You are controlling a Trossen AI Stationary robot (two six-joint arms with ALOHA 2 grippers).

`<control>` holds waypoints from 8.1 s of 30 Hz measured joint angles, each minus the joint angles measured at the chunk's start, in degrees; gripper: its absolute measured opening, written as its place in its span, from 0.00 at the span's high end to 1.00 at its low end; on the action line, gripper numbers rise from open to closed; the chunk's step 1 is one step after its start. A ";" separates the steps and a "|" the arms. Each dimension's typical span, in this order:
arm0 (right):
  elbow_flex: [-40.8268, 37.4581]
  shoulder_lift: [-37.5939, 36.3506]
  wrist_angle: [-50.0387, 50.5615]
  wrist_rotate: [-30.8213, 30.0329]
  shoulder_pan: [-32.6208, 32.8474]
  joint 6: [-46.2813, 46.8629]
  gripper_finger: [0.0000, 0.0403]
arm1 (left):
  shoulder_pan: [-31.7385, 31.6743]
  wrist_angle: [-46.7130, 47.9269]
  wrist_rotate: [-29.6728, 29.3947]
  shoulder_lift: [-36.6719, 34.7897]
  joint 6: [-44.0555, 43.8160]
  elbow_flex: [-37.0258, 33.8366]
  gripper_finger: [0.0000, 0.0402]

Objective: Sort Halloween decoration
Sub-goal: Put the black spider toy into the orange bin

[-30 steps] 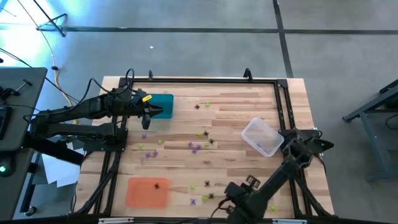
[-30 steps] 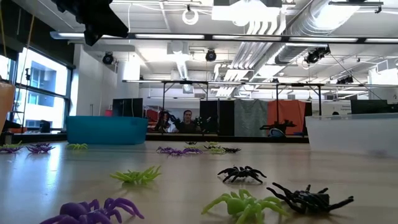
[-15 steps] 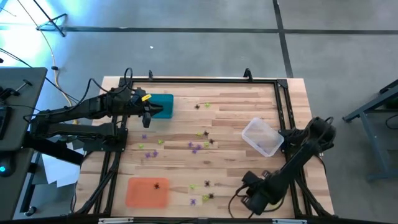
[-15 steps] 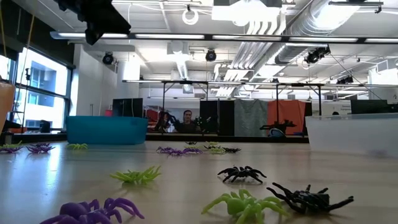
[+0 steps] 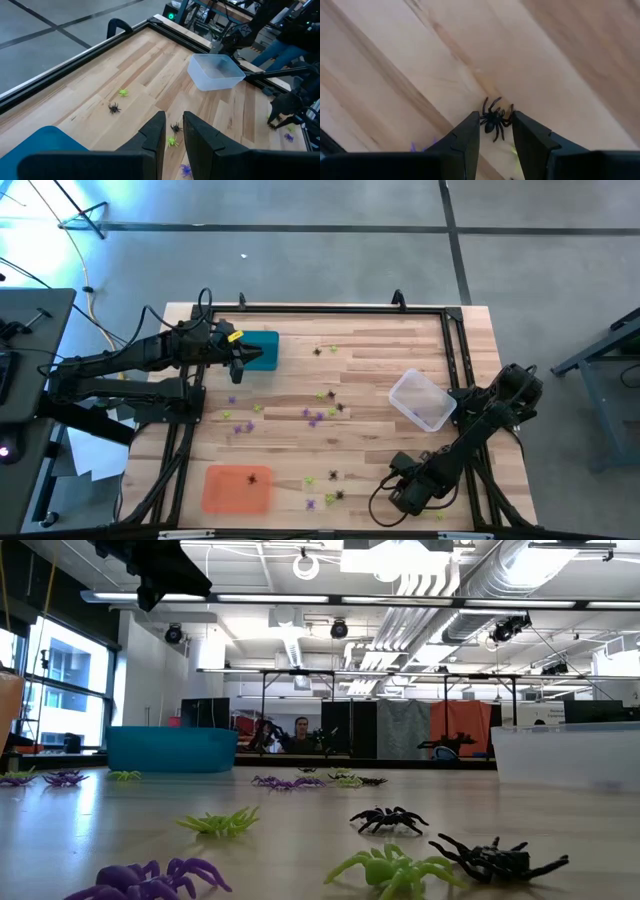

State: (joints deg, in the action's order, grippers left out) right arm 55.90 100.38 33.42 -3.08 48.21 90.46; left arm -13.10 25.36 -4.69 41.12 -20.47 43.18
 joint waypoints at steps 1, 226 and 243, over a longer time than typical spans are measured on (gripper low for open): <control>-0.57 -0.16 -1.53 0.17 -0.23 -0.51 0.73 | 0.00 0.00 0.00 0.00 0.02 0.00 0.87; 56.65 35.11 -31.45 -2.00 -26.45 -68.00 1.00 | 0.09 6.29 7.93 0.11 1.11 0.00 0.87; 56.81 39.08 -35.90 0.25 -27.72 -66.95 0.88 | 0.07 6.47 7.02 0.11 1.68 -0.02 0.87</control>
State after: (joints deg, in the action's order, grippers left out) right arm 112.71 139.46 -2.48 -2.83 20.49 23.51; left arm -13.04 31.83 2.33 41.23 -18.79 43.16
